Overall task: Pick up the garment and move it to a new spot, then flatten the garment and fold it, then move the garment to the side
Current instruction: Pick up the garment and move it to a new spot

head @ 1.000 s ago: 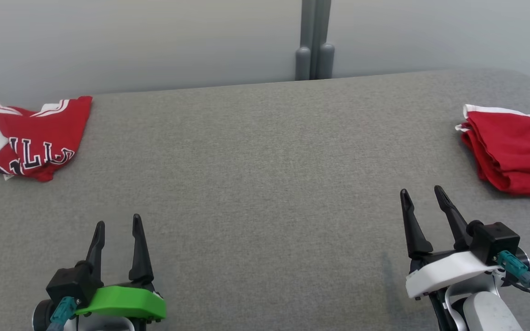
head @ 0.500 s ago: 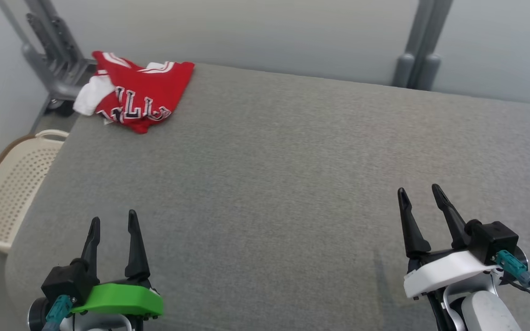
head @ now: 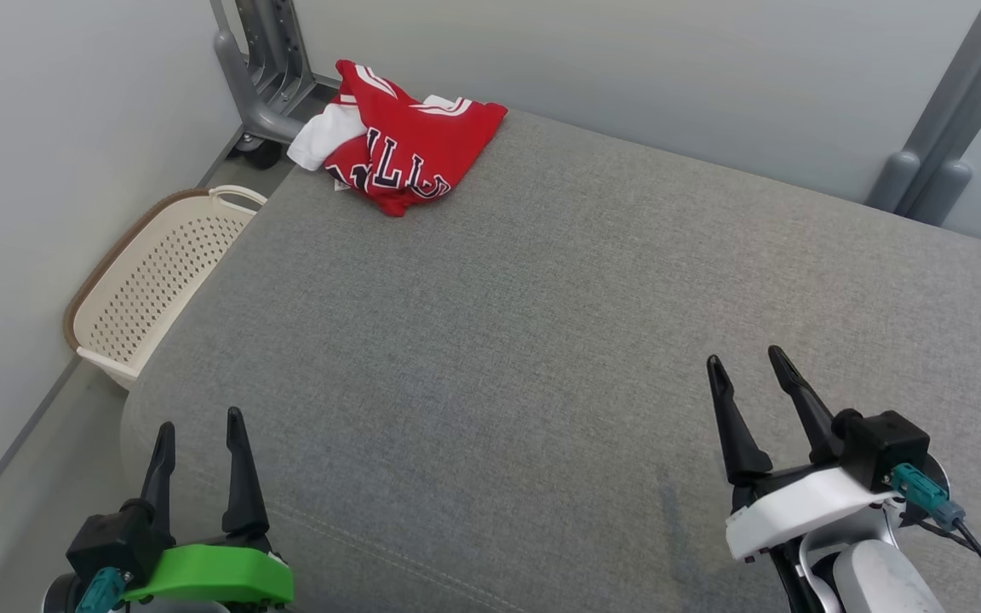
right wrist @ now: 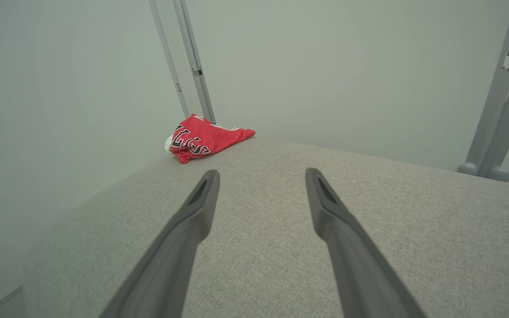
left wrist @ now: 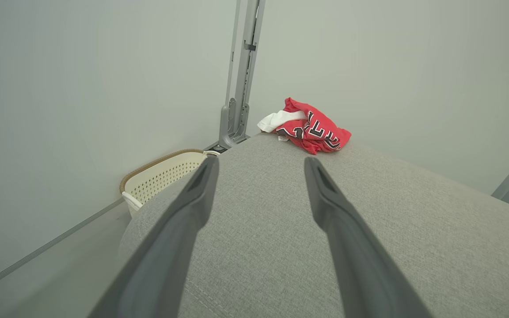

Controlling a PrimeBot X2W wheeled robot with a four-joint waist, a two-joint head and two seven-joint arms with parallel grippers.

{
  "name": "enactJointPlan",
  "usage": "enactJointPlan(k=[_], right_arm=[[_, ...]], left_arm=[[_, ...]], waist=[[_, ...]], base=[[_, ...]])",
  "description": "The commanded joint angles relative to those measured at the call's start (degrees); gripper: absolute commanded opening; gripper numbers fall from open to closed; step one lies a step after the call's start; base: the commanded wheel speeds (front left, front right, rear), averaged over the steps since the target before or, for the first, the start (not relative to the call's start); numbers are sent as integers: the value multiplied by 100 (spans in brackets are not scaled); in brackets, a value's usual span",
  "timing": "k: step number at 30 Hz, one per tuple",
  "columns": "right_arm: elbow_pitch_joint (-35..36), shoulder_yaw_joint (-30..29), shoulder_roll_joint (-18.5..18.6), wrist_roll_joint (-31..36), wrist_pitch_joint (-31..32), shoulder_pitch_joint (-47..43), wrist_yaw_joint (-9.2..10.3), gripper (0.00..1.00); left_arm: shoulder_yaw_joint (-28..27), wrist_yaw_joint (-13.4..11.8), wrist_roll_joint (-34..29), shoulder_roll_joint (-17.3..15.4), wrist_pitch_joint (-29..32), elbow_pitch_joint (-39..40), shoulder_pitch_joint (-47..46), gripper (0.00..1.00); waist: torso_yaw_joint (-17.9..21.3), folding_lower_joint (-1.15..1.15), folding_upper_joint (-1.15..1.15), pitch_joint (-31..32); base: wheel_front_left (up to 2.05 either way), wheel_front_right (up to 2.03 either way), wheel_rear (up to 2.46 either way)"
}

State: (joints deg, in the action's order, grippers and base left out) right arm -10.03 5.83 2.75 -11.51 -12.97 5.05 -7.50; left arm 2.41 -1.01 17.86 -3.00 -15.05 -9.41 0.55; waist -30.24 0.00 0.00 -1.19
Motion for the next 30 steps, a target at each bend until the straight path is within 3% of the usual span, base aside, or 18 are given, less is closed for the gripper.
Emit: enactJointPlan(k=[1, 12, 20, 30], right_arm=[[-16, -32, 27, -24, -29, -22, 2, 100], [318, -136, 28, 259, 94, 133, 1, 100], [688, -32, 29, 553, 282, 525, 2, 100], [1138, 10, 25, 818, 461, 985, 1, 100]], left_arm=[[19, 19, -19, -1, -15, 2, 16, 100], [-107, 158, -3, -295, 51, -77, -822, 100], [-313, 382, -13, -1128, 713, -389, -2722, 100], [-470, 443, -9, -2067, 1844, -1824, -5096, 100]], waist=[[-8, 0, 0, 15], [541, 0, 0, -462], [1309, 0, 0, -1183], [2258, 0, 0, -2263]], base=[[0, 0, 0], [0, 0, 0], [0, 0, 0], [0, 0, 0]])
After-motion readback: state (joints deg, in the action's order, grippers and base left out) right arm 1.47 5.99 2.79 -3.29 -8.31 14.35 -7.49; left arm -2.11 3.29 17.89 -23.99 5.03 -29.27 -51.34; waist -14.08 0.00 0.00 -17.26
